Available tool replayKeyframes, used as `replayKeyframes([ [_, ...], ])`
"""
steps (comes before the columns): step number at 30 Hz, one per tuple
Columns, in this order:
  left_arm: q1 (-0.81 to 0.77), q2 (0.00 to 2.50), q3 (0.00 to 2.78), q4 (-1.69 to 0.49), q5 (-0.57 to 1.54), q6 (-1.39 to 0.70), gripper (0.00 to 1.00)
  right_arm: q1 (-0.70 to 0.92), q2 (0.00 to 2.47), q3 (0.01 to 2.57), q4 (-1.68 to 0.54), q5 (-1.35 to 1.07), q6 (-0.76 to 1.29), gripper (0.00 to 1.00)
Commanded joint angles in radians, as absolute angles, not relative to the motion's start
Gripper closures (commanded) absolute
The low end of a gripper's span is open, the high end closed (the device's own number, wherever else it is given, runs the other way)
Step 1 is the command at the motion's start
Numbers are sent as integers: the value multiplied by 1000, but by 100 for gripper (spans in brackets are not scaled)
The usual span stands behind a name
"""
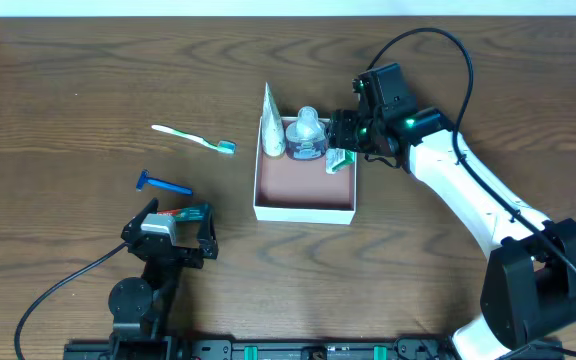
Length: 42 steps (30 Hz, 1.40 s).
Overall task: Pack container
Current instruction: 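Place the green soap box into the box's right side, withdraw, then reach the left gripper to the red toothpaste tube and grasp it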
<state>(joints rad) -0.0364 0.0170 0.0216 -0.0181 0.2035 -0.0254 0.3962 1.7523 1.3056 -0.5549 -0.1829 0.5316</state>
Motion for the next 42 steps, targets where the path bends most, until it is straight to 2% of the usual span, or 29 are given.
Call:
replayKeyframes([
  [1,-41,18,4,-51,220,-22,2,405,1752,1313,-548,-180,533,34],
  [12,-41,18,4,-51,220,-22,2,306,1611,1337,-582,-197,459,34],
  [18,-41,18,4,-51,220,-22,2,157,1483,1337,-660,-161,449,17],
  [22,-41,18,4,-51,220,-22,2,33,1452,1337,-716,-134,448,1],
  [31,-41,18,4,-48,220,-22,2,-149,1453,1337,-821,-109,448,1],
  [42,-41,18,4,-47,220,-22,2,-163,1453,1337,-876,-109,448,1],
])
